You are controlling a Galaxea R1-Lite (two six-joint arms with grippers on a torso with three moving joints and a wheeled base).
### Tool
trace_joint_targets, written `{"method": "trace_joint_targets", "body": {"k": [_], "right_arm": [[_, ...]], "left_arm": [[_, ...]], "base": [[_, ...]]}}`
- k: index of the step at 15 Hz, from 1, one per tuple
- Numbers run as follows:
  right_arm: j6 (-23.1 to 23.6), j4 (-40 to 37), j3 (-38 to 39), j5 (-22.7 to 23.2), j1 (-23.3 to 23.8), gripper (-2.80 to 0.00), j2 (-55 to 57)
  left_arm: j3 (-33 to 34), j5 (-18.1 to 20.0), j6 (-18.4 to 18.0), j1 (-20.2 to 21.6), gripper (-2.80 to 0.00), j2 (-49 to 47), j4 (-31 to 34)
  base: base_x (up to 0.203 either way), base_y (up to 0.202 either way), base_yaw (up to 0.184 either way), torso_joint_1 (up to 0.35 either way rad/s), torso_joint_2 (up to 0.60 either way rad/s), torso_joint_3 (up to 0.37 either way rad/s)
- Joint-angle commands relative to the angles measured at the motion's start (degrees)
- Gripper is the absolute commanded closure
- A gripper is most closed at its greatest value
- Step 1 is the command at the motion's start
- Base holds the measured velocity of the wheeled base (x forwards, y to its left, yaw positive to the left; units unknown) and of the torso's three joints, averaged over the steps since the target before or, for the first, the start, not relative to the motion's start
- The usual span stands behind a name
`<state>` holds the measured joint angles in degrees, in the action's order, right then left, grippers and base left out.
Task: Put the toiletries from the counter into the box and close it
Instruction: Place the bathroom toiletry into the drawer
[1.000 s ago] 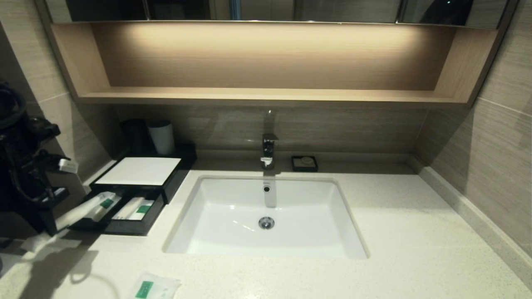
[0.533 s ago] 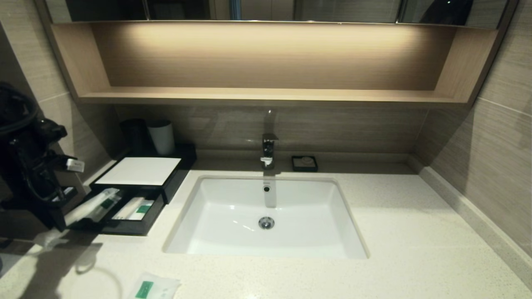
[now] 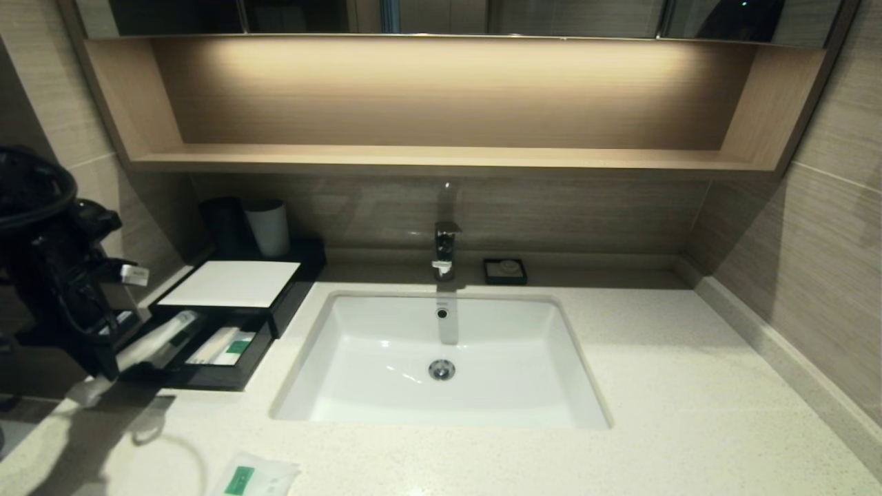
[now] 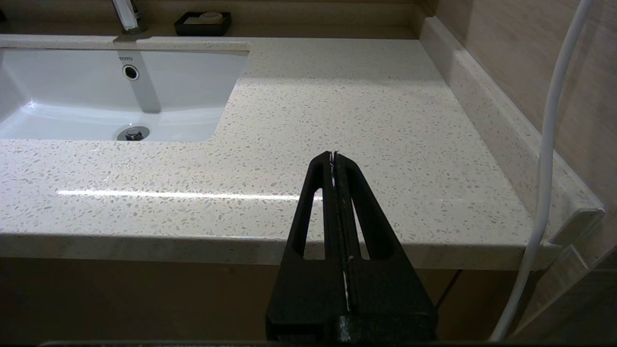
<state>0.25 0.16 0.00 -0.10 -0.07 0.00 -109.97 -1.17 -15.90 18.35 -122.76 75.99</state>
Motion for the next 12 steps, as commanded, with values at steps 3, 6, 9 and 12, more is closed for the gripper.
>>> {"method": "trace_joint_targets", "body": {"k": [3, 6, 9, 12], "right_arm": [[0.02, 0.02, 0.09, 0.01, -0.01, 0.0, -0.09], [0.1, 0.02, 0.09, 0.01, -0.01, 0.0, -0.09], [0.1, 0.02, 0.09, 0.01, -0.01, 0.0, -0.09], [0.1, 0.02, 0.09, 0.01, -0.01, 0.0, -0.09]], "left_arm": [[-0.16, -0.07, 0.17, -0.51, 0.0, -0.55, -1.61], [-0.16, 0.02, 0.32, -1.28, 0.0, -0.99, -2.31], [-0.16, 0.11, 0.7, -2.12, 0.0, -1.16, -3.6], [-0.16, 0.11, 0.7, -2.44, 0.0, -1.39, -5.11]], "base": [[0.0, 0.0, 0.0, 0.0, 0.0, 0.0], [0.0, 0.0, 0.0, 0.0, 0.0, 0.0], [0.0, 0.0, 0.0, 0.0, 0.0, 0.0], [0.0, 0.0, 0.0, 0.0, 0.0, 0.0]]}}
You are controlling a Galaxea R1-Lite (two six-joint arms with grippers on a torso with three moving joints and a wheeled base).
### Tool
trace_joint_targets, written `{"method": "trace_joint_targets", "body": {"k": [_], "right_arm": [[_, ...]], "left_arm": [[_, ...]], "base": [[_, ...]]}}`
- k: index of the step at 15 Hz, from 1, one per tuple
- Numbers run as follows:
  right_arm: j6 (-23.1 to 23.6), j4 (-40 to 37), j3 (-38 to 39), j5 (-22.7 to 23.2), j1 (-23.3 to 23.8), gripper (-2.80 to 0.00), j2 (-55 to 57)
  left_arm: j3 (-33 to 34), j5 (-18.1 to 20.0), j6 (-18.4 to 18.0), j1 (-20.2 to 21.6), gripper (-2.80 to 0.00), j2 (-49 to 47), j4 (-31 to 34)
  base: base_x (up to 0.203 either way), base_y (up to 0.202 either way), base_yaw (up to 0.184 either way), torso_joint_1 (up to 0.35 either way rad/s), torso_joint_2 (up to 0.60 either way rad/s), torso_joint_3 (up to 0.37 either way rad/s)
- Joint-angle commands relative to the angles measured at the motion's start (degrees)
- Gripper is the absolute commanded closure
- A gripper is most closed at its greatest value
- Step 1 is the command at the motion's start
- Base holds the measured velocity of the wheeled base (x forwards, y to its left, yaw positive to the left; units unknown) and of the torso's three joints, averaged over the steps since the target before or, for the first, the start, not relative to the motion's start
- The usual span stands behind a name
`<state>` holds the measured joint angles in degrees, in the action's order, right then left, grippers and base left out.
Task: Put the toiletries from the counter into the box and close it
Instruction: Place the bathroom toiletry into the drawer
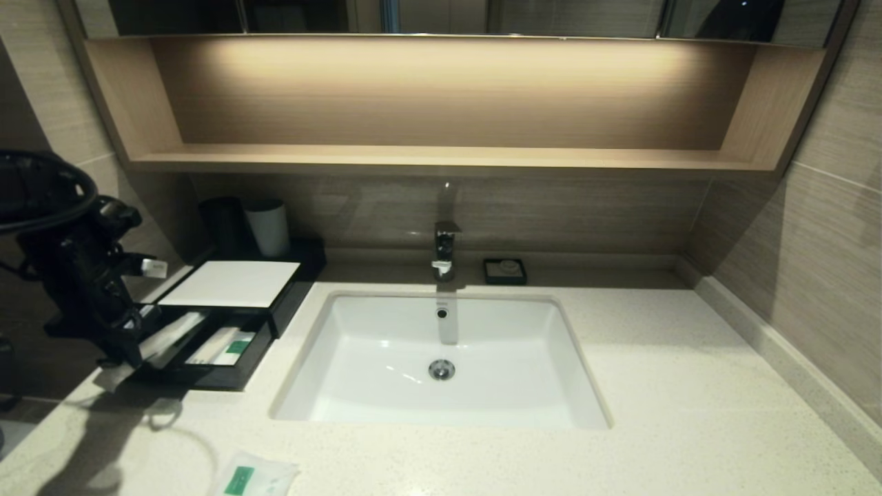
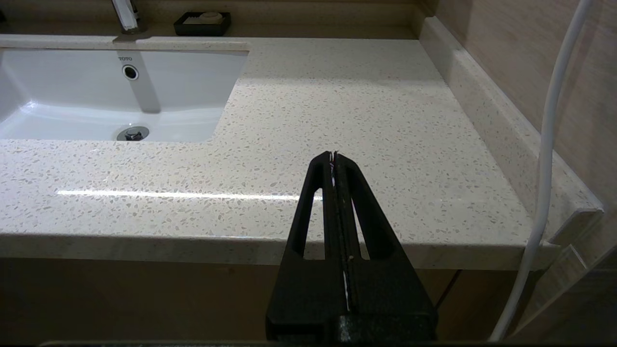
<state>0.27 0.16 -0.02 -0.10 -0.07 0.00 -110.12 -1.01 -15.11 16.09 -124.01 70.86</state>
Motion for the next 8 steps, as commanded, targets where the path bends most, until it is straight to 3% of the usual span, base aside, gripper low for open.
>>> {"method": "trace_joint_targets", "body": {"k": [1, 8], "right_arm": [[0.08, 0.02, 0.11, 0.01, -0.01, 0.0, -0.09], [0.01, 0.02, 0.11, 0.01, -0.01, 0.0, -0.09]], "left_arm": [[-0.02, -0.04, -0.1, -0.27, 0.0, -0.35, -0.51], [-0.01, 0.05, 0.08, -0.27, 0.0, -2.29, -4.68]], "base": [[0.0, 0.0, 0.0, 0.0, 0.0, 0.0], [0.0, 0.0, 0.0, 0.0, 0.0, 0.0]]}}
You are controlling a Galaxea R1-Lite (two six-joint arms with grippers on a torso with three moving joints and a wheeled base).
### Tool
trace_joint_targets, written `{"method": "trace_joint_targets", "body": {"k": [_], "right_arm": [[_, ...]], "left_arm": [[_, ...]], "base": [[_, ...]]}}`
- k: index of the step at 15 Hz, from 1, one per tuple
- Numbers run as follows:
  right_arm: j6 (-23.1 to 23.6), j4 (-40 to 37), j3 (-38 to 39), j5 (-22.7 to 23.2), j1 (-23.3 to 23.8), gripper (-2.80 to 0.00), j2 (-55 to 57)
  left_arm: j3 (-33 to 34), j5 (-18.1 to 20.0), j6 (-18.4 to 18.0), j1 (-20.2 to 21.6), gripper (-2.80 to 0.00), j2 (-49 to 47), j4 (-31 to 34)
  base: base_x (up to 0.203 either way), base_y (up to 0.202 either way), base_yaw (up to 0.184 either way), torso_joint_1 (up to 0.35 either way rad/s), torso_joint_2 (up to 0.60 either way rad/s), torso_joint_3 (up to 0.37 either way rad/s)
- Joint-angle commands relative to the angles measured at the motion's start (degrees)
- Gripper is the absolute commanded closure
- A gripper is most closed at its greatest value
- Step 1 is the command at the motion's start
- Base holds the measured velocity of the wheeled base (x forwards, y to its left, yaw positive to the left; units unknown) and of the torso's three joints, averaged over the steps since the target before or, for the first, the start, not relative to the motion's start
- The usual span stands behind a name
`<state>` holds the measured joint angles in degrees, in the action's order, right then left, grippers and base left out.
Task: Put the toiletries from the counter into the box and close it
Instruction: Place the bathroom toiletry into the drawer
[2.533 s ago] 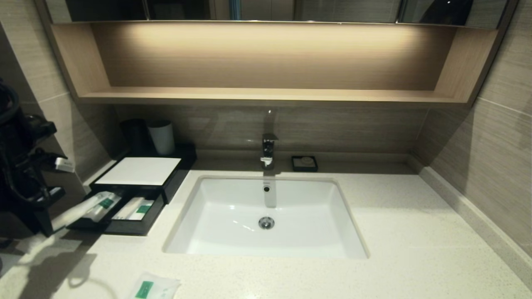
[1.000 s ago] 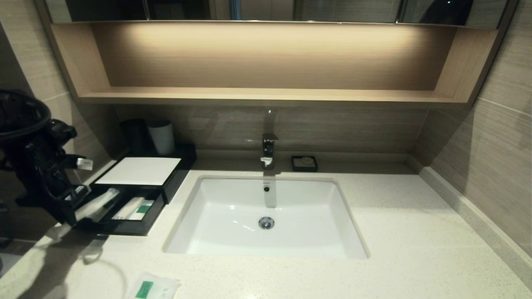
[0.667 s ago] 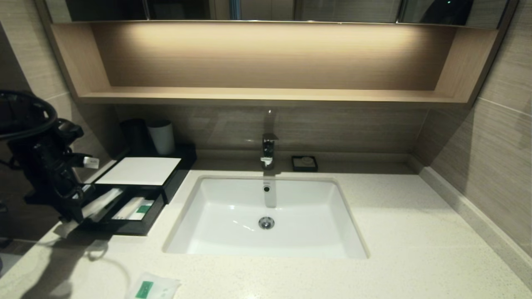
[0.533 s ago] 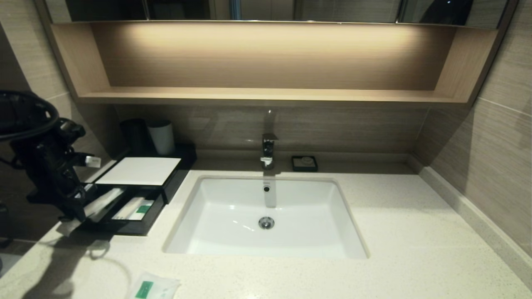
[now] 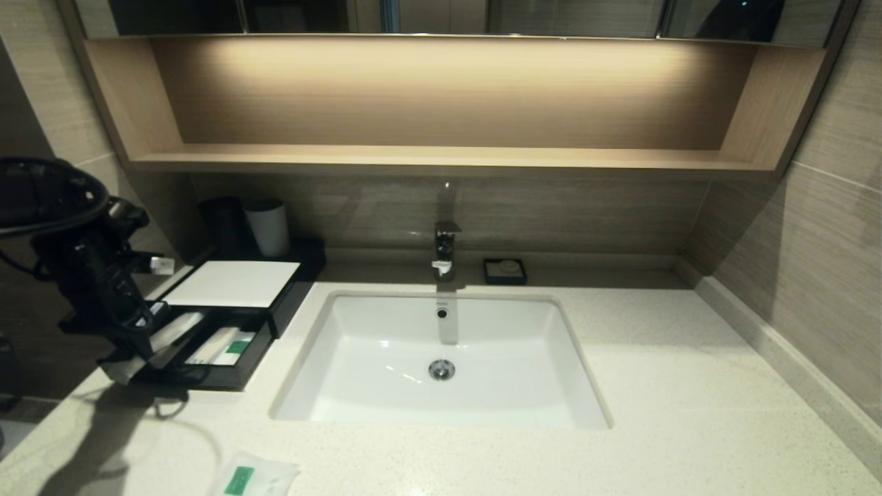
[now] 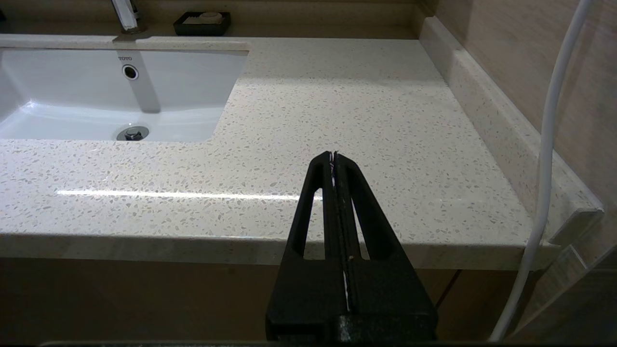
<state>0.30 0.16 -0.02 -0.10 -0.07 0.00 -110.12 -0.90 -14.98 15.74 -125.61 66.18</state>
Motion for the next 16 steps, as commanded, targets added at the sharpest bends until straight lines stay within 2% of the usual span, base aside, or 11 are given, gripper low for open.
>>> {"method": "trace_joint_targets", "body": {"k": [1, 16], "right_arm": [[-0.03, 0.02, 0.11, 0.01, -0.01, 0.0, -0.09], [0.02, 0.02, 0.11, 0.01, -0.01, 0.0, -0.09]], "left_arm": [[-0.1, -0.06, 0.09, 0.08, 0.0, -1.02, -0.58], [-0.1, -0.06, 1.85, -0.62, 0.0, -2.27, -10.68]], "base": [[0.0, 0.0, 0.0, 0.0, 0.0, 0.0], [0.0, 0.0, 0.0, 0.0, 0.0, 0.0]]}}
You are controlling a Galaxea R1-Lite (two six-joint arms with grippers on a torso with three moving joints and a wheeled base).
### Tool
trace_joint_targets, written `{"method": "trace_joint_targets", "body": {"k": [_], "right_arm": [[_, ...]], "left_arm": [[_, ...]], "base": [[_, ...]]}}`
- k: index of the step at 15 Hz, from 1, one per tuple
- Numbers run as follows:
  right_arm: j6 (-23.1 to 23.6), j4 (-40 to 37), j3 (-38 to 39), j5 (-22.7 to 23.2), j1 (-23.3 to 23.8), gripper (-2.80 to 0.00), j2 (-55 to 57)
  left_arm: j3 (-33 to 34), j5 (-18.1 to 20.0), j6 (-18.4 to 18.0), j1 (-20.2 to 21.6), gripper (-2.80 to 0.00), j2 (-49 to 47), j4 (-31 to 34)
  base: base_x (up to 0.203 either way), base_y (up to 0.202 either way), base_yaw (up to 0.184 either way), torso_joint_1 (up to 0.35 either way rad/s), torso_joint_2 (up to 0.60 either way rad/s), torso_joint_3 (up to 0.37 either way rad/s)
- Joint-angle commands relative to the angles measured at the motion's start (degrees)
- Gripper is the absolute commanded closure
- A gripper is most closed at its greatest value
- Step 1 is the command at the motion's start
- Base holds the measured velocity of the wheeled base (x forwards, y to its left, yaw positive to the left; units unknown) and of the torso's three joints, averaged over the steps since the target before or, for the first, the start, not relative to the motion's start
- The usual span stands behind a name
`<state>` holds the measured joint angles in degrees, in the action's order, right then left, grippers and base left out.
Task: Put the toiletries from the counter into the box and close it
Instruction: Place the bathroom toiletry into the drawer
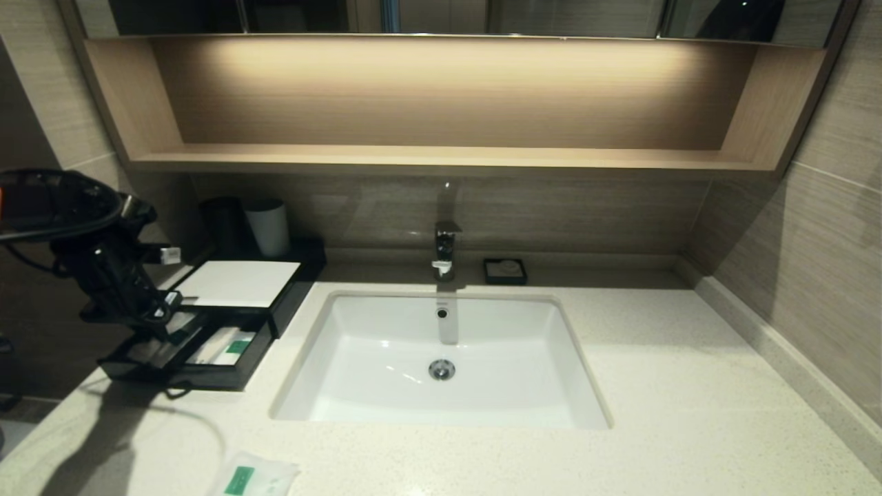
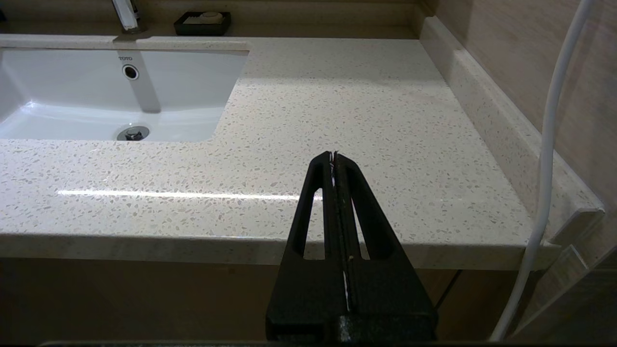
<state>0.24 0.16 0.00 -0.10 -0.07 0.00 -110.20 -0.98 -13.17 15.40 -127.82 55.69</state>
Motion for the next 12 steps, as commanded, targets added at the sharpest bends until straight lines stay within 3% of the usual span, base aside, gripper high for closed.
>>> {"method": "trace_joint_targets", "body": {"k": [1, 12], "right_arm": [[0.11, 0.02, 0.09, 0.01, -0.01, 0.0, -0.09], [0.02, 0.02, 0.09, 0.01, -0.01, 0.0, -0.09]], "left_arm": [[-0.01, -0.06, 0.53, -0.46, 0.0, -0.06, -0.83], [-0.01, -0.07, 1.21, -0.98, 0.0, -1.91, -5.24]], "base": [[0.0, 0.0, 0.0, 0.0, 0.0, 0.0], [0.0, 0.0, 0.0, 0.0, 0.0, 0.0]]}}
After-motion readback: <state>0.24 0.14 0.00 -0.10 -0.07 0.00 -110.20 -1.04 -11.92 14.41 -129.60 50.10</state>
